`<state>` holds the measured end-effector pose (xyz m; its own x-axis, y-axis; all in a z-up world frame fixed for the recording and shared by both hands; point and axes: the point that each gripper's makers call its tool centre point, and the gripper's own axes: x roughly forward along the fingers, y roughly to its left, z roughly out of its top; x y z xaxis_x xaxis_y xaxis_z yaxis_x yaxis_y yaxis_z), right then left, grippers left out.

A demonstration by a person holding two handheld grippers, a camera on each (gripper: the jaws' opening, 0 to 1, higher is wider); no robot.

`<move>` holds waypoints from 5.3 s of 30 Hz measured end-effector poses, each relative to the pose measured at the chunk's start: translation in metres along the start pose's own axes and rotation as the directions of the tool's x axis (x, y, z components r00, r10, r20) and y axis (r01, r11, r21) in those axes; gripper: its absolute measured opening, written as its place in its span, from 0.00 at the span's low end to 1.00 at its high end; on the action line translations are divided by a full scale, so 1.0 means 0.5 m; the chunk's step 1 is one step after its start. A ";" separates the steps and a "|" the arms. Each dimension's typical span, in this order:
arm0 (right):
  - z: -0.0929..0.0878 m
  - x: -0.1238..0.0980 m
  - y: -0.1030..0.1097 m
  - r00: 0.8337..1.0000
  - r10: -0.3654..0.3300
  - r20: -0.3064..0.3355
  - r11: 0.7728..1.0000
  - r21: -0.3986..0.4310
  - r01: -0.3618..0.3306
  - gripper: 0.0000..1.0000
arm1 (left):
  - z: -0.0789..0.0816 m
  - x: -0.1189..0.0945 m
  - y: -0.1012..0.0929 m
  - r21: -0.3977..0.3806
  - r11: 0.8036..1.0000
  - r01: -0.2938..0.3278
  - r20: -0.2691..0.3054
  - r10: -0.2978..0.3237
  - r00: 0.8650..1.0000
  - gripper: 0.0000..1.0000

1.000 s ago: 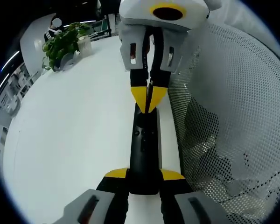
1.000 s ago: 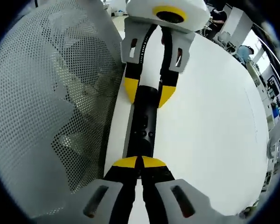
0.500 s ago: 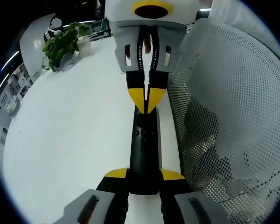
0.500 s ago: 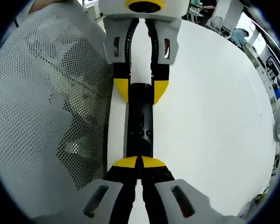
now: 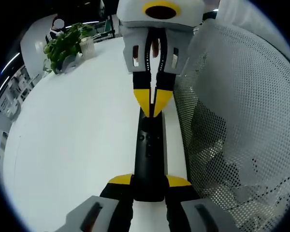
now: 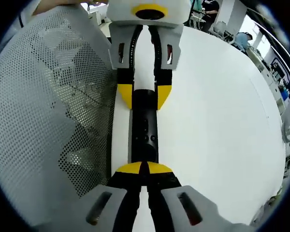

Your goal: Press the specified remote control buttons in sequence, fully releasing each button before pressing the next.

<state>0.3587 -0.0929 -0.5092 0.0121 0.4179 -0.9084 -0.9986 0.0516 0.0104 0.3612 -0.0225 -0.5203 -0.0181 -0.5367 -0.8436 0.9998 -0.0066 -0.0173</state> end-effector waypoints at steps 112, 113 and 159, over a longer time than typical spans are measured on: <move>0.027 0.019 -0.003 0.994 0.019 -0.111 0.998 -0.060 -0.026 0.08 | -0.001 0.001 0.001 0.001 1.000 0.004 0.005 -0.004 1.000 0.24; 0.027 0.019 -0.002 0.994 0.017 -0.111 0.997 -0.069 -0.025 0.08 | -0.001 0.001 0.001 0.001 1.000 0.004 0.005 -0.004 1.000 0.24; 0.032 0.025 -0.004 0.991 0.009 -0.137 0.994 -0.108 -0.024 0.05 | 0.000 0.001 0.001 0.004 1.000 0.007 0.004 -0.007 1.000 0.24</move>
<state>0.3614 -0.0731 -0.5137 -0.0040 0.2902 -0.9569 -0.9983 -0.0563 -0.0129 0.3617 -0.0227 -0.5206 -0.0252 -0.5399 -0.8414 0.9997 -0.0135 -0.0213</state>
